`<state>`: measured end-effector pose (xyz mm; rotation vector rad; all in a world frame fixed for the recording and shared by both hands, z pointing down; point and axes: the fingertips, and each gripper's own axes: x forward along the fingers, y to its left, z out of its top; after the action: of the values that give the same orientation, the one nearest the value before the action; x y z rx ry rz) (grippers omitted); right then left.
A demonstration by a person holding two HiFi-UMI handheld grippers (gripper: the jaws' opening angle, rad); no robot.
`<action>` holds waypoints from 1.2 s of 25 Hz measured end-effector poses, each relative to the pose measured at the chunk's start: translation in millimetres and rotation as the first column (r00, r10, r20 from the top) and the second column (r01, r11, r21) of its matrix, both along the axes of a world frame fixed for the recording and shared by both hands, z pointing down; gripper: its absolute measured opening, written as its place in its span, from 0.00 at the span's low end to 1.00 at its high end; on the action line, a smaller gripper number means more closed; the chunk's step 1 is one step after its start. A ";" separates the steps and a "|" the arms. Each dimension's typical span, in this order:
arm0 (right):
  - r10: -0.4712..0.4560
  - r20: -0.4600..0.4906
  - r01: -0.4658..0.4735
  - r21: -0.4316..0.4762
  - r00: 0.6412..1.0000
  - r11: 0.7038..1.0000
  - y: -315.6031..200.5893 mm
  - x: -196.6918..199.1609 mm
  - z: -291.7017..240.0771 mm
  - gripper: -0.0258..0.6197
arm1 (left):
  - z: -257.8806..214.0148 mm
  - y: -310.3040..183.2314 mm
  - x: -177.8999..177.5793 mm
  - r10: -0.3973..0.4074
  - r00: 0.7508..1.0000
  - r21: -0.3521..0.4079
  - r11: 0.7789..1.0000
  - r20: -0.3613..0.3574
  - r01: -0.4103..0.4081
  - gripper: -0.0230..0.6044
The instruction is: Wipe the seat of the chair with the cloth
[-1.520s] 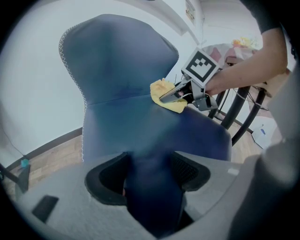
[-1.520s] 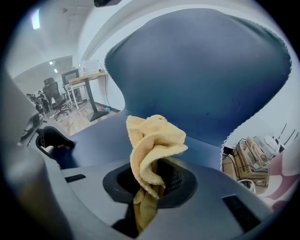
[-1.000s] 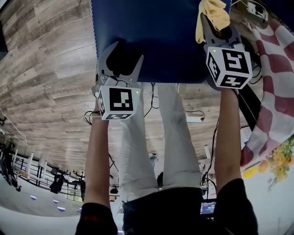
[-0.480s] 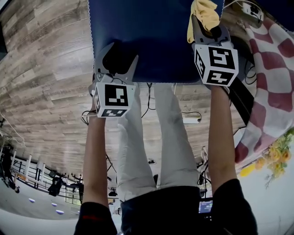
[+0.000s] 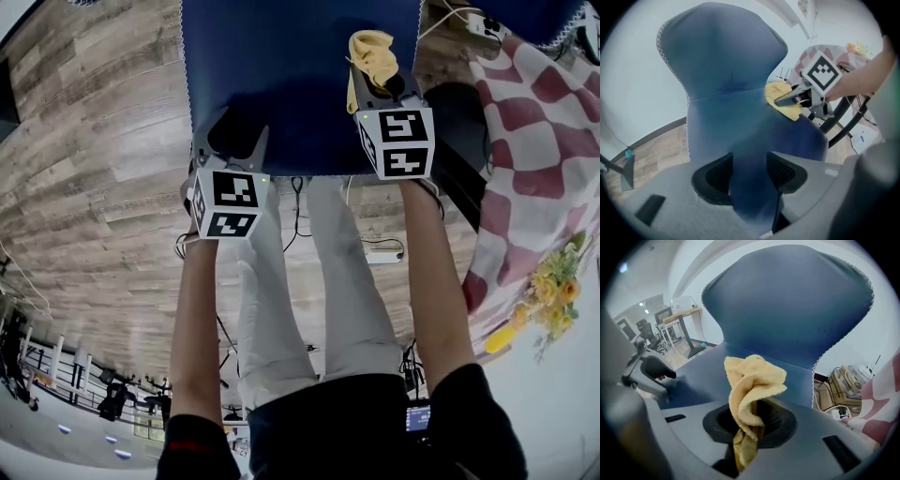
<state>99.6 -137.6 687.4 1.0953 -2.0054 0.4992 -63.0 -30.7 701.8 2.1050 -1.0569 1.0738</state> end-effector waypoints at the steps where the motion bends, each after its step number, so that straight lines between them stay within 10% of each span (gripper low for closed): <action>1: -0.011 0.004 0.011 -0.017 1.000 1.000 6.7 -2.0 0.6 0.12 | -3.7 -0.6 -0.6 -0.019 1.000 -0.006 1.000 -0.005 0.019 0.37; 8: -0.019 0.066 0.031 -0.179 0.998 0.983 73.5 -19.9 4.7 0.12 | -28.8 8.0 -15.7 -0.035 0.999 -0.008 0.999 -0.021 0.035 0.29; 13: -0.182 0.059 0.190 -0.374 0.982 0.908 141.8 -37.6 -6.8 0.13 | -53.1 23.6 -24.4 -0.055 0.997 -0.034 0.998 -0.058 0.053 0.18; 30: -0.052 0.191 0.045 0.039 0.980 0.998 50.7 -35.4 -259.3 0.12 | -265.4 -23.1 -25.7 -0.200 0.941 0.161 0.955 -0.275 0.250 0.07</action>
<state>64.2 -86.9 428.1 1.0501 -2.2101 0.5649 -88.7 -53.8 436.5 2.1359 -1.2774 0.5900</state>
